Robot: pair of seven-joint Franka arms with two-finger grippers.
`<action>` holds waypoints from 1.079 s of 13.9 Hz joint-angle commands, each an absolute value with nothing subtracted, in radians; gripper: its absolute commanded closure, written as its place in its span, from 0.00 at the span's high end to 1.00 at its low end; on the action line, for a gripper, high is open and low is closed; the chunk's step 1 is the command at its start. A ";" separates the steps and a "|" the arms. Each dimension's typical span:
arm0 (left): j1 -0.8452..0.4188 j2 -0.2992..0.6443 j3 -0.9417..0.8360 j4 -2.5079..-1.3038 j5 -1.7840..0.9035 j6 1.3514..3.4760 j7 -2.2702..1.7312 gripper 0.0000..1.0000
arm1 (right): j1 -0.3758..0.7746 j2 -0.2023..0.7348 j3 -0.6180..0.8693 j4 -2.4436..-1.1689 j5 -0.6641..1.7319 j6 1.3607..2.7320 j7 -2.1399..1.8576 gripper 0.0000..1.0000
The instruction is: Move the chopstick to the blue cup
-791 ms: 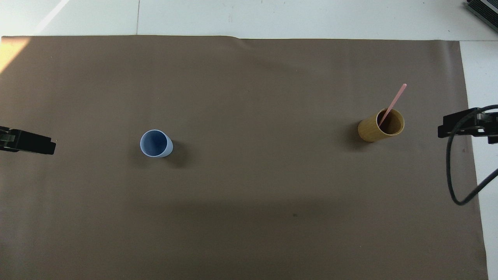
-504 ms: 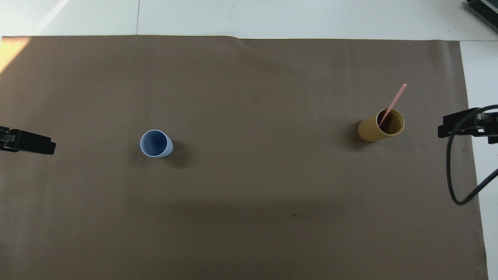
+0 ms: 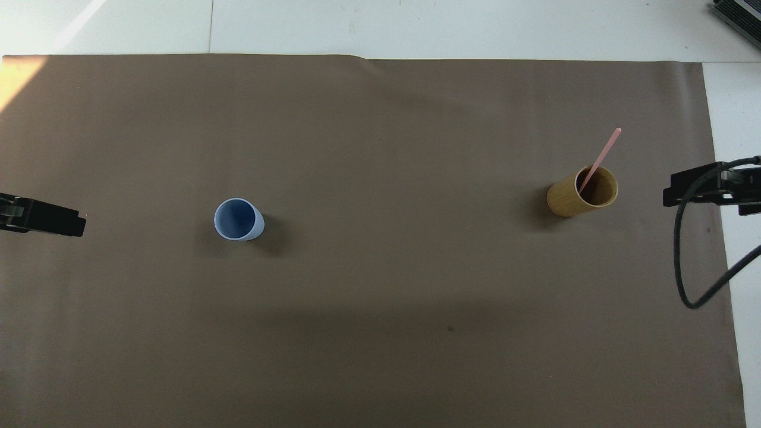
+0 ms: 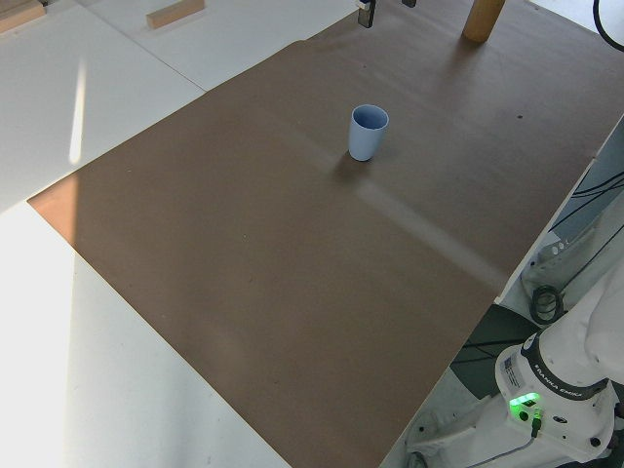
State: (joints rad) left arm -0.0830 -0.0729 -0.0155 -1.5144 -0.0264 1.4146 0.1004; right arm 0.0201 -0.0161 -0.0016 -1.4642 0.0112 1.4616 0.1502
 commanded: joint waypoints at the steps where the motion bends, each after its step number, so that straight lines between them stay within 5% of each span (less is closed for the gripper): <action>1: -0.061 -0.095 -0.025 -1.531 -0.038 1.402 0.100 1.00 | 0.014 -0.041 0.002 -1.497 0.018 1.486 0.138 1.00; 4: -0.078 -0.124 -0.031 -1.592 -0.043 1.428 0.100 1.00 | 0.012 -0.041 0.002 -1.499 0.011 1.486 0.140 1.00; 11: -0.150 -0.086 -0.038 -1.931 -0.044 1.974 -0.242 1.00 | 0.006 -0.043 0.002 -1.512 0.011 1.518 0.130 1.00; 15: -0.167 0.029 -0.038 -2.005 -0.044 2.153 -0.357 1.00 | 0.002 -0.041 0.002 -1.519 0.011 1.566 0.129 1.00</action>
State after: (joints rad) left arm -0.1431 -0.0006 -0.0517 -1.9689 -0.0333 2.0784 -0.3048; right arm 0.0168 -0.0174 -0.0057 -1.4832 0.0109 1.5374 0.1502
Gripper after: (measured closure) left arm 0.000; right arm 0.000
